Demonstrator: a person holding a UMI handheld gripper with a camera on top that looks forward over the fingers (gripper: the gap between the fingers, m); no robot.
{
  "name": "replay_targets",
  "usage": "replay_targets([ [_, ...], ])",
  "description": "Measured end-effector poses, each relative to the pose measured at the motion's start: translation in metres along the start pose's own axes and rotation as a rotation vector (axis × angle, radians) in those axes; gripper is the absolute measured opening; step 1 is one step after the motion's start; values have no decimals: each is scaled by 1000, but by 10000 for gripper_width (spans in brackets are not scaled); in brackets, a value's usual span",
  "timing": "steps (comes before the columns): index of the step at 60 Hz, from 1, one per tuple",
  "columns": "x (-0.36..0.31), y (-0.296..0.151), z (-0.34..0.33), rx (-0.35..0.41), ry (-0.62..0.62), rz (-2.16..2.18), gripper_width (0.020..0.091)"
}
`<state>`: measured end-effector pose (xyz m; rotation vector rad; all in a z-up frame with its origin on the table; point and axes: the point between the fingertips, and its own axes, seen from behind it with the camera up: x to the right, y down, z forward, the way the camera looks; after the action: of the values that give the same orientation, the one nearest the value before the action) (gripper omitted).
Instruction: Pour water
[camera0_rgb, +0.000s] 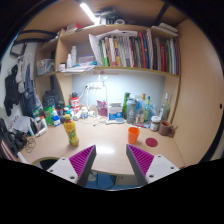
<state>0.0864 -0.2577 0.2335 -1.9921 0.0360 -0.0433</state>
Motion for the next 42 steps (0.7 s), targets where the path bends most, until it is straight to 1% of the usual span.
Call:
replay_targets([
  [7,-30,13,13,23,-14,18,718],
  [13,-67,26,44,51,-51,9,718],
  [27,-187,40,176,137,-171,-20,713],
  [30,-208,44,205,147,-184,-40,727],
  [36,-229,44,255,165,-169,-42,731],
  [42,-247,38,291,177,-181,-17,730],
])
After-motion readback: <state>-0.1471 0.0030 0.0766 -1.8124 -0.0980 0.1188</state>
